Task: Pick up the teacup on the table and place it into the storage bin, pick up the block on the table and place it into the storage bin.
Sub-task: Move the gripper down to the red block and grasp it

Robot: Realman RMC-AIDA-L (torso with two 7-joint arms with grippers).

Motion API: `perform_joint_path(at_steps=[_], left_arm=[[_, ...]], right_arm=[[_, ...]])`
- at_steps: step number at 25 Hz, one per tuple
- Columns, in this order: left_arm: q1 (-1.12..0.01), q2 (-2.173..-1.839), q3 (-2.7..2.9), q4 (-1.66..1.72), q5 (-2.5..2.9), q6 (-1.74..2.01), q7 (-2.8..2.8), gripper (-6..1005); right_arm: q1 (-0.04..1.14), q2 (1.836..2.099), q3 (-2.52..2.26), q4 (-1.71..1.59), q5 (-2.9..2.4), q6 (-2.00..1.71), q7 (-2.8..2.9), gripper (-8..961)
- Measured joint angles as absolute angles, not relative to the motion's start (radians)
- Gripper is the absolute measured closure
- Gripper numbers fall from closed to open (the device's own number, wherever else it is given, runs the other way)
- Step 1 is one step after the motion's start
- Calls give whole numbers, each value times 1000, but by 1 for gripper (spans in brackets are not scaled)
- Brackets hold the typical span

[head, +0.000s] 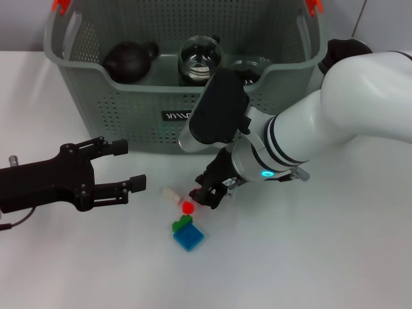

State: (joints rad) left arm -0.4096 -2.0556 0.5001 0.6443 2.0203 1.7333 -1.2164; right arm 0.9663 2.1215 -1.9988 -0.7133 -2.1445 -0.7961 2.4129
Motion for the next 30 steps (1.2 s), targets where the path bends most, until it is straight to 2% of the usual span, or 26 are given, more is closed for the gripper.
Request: perform_joint_path(at_steps=[2,30], left_arm=[[-410,-2056,500,644,2020,1733,-1216,135],[-416,-2054,500,644,2019,1731,-1216,134]], right_arm=[[966,2121,-1999,-713,-2144,-796,2413,664],[968,2121,-2011,-701,-2129,-801,2398,658]])
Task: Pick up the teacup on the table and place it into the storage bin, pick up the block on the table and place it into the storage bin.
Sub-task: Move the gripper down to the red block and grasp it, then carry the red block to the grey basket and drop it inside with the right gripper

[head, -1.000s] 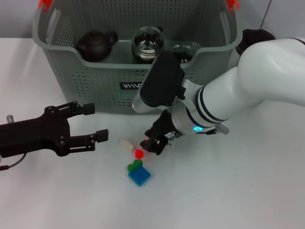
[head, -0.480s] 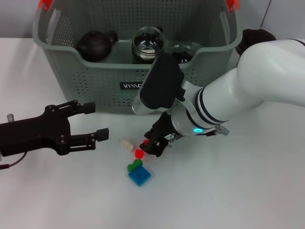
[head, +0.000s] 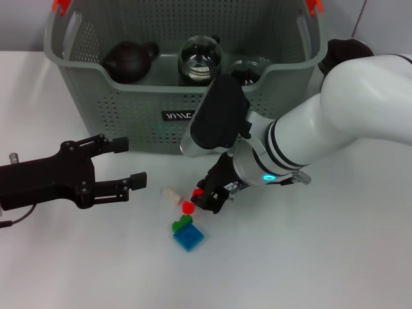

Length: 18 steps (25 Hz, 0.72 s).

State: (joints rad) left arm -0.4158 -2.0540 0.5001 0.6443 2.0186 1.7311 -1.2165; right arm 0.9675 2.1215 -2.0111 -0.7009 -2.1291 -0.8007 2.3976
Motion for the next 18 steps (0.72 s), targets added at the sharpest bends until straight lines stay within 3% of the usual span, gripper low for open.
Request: perform_joint_path(at_steps=[7,13,18], left_arm=[[-416,-2054,500,644,2019,1730,-1217,134],[-416,-2054,500,644,2019,1730,-1218,134],[-414,-2054,500,644,2019,1730,-1218,134]], right_arm=[[970,2122,-2012,-701,-2128,-808,2398,675],[972,2122,-2013,-701,-2122,-813,2400,781],[968,2116,-2006,-712,-2118,-822,2403,794]])
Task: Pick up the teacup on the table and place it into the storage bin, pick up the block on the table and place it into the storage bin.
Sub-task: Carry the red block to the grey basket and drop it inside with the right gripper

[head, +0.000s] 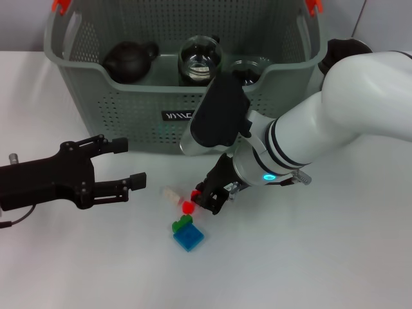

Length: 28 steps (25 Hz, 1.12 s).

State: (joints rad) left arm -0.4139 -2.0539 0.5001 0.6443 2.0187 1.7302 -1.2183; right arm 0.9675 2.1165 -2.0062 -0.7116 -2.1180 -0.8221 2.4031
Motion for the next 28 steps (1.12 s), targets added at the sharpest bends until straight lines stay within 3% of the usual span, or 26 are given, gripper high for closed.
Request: perform_joint_path(at_steps=[28], left_arm=[[-417,-2048,477,646,2019,1745,-1223,134]], right_arm=[[840,2097,-1769,-935,-2203,-1065,2353,830]])
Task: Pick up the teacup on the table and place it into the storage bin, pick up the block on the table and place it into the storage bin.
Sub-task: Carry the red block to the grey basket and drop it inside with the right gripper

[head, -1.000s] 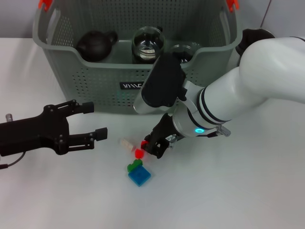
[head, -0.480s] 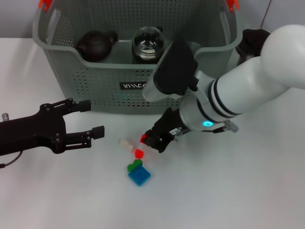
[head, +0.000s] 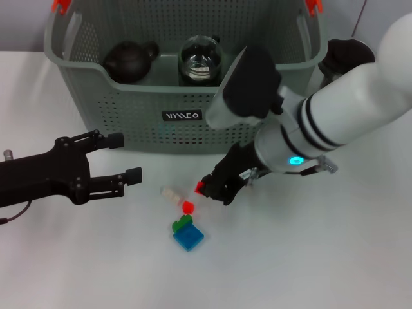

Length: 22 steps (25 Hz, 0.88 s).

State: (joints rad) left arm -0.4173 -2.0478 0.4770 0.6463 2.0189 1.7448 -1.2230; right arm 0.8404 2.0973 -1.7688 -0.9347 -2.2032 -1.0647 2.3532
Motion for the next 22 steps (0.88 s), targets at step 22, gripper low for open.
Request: perform_joint_path(at_steps=[22], left_arm=[[-408,-2041,422,645,2022,1792,-1243,135]], right_arm=[[920,2091,-1192,-1313,-2281,-1319,2349,831]])
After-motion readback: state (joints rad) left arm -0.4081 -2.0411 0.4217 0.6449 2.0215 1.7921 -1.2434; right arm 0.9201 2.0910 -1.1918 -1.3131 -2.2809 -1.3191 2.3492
